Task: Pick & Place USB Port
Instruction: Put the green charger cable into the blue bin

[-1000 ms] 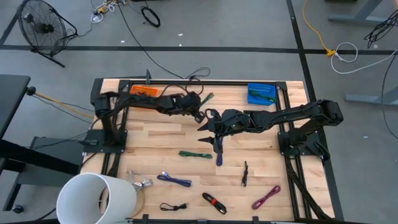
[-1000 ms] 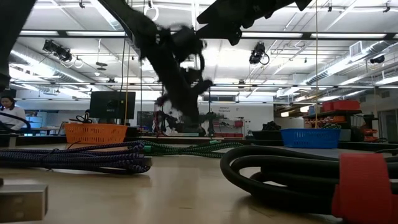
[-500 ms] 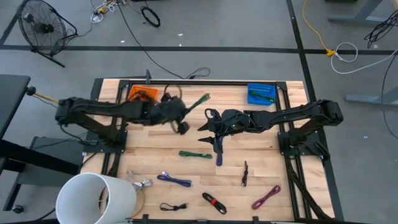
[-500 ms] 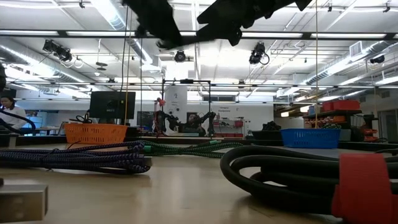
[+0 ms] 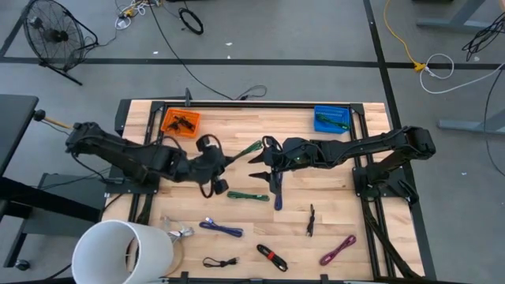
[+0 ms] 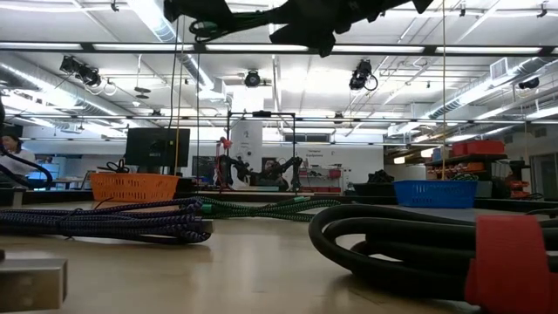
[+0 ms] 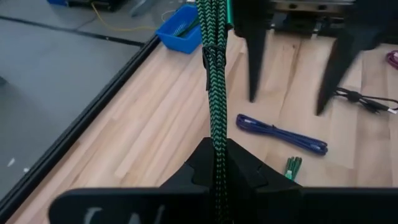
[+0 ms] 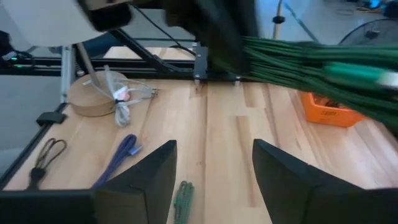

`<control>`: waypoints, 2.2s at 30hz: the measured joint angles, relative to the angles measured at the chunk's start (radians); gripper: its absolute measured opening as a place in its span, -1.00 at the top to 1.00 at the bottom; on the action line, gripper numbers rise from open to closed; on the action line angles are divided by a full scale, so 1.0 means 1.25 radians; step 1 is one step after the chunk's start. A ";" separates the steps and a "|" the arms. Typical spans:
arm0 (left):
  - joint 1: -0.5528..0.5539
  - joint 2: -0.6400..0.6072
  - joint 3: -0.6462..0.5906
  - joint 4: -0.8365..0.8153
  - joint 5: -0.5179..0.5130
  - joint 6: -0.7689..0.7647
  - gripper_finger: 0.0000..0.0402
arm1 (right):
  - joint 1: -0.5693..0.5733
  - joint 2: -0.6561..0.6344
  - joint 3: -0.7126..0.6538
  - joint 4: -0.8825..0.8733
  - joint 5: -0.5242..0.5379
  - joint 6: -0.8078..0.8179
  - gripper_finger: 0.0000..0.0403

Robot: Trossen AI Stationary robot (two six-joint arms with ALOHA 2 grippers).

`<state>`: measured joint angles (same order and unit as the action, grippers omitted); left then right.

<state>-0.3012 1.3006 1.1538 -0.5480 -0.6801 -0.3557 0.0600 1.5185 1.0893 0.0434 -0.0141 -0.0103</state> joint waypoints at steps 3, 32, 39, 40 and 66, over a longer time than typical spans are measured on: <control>-0.034 0.000 0.000 0.004 -0.018 0.000 0.90 | -0.001 0.000 0.000 0.013 0.014 -0.007 -0.05; -0.117 0.001 0.000 0.012 -0.102 -0.012 0.87 | 0.003 0.000 0.000 0.197 -0.002 -0.117 0.91; -0.116 0.001 0.000 0.002 -0.104 0.007 0.79 | 0.003 0.000 0.000 0.178 0.050 -0.109 0.93; -0.116 0.001 0.000 -0.002 -0.103 0.011 0.76 | 0.003 0.000 0.000 0.171 0.053 -0.109 0.93; -0.157 0.001 0.000 -0.024 -0.026 -0.021 0.50 | -0.176 -0.264 0.000 -0.638 0.487 0.156 0.94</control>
<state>-0.4974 1.3022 1.1542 -0.5785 -0.7122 -0.3824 -0.1603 1.1887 1.0893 -0.7539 0.5950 0.1849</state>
